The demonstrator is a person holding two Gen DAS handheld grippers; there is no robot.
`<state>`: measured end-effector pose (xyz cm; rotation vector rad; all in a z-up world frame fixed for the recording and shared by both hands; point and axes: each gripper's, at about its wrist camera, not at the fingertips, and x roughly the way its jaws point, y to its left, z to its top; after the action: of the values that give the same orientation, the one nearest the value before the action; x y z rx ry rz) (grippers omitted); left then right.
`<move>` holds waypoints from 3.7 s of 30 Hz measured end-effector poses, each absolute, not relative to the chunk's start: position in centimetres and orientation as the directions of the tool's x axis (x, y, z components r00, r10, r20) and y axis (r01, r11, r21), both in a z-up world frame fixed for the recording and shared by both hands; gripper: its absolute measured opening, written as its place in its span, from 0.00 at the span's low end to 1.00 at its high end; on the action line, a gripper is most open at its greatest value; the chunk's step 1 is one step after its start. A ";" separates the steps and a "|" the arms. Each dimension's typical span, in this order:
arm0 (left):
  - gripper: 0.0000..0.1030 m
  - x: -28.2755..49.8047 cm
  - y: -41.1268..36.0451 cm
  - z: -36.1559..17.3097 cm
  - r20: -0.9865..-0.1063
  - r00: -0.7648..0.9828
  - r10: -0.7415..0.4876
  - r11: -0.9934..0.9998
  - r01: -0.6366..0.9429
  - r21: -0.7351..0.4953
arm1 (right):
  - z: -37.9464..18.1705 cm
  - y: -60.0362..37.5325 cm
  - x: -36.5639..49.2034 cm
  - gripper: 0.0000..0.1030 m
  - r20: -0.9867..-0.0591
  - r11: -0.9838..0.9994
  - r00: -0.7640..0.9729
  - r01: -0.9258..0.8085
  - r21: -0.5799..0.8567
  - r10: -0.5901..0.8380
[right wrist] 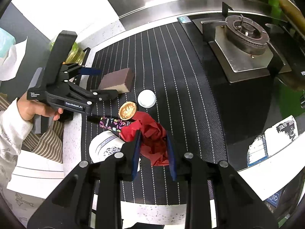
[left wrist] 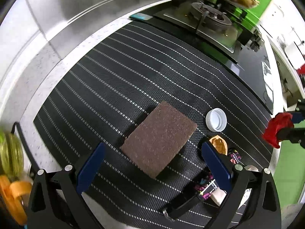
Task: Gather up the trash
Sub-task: 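Grasp the brown sponge with the left tool while right holds the red cloth, then carry the red cloth and brown sponge with both tools over the wastebasket, then open the right tool then the left, dropping cloth and sponge in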
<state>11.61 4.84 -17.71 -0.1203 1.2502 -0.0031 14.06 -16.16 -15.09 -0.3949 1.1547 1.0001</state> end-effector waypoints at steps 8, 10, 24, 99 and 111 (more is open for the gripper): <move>0.66 12.2 5.0 -18.3 -0.948 0.304 -0.097 0.992 -0.051 -0.118 | -15.5 -16.5 14.6 0.25 -0.892 0.550 0.058 -0.805 0.224 0.448; 0.65 12.0 5.1 -18.2 -0.947 0.306 -0.099 0.990 -0.063 -0.123 | -15.4 -16.4 14.7 0.25 -0.890 0.553 0.062 -0.802 0.225 0.451; 0.64 9.0 1.7 -10.2 -0.876 0.467 -0.122 0.983 -0.063 -0.171 | -11.7 -17.8 12.9 0.25 -0.846 0.614 0.175 -0.761 0.209 0.504; 0.64 14.9 -44.2 -42.3 -0.923 0.111 -0.369 0.779 0.578 -0.243 | -46.2 -66.0 14.9 0.91 -0.913 0.987 0.381 0.011 0.160 0.143; 0.94 15.2 -46.1 -43.5 -0.925 0.100 -0.367 0.782 0.572 -0.249 | -43.9 -68.9 12.8 0.92 -0.897 0.983 0.425 0.075 0.170 0.123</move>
<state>15.23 -46.09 -43.50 0.1903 1.2963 -0.7003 12.78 -68.86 -43.92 0.1953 1.1340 0.0300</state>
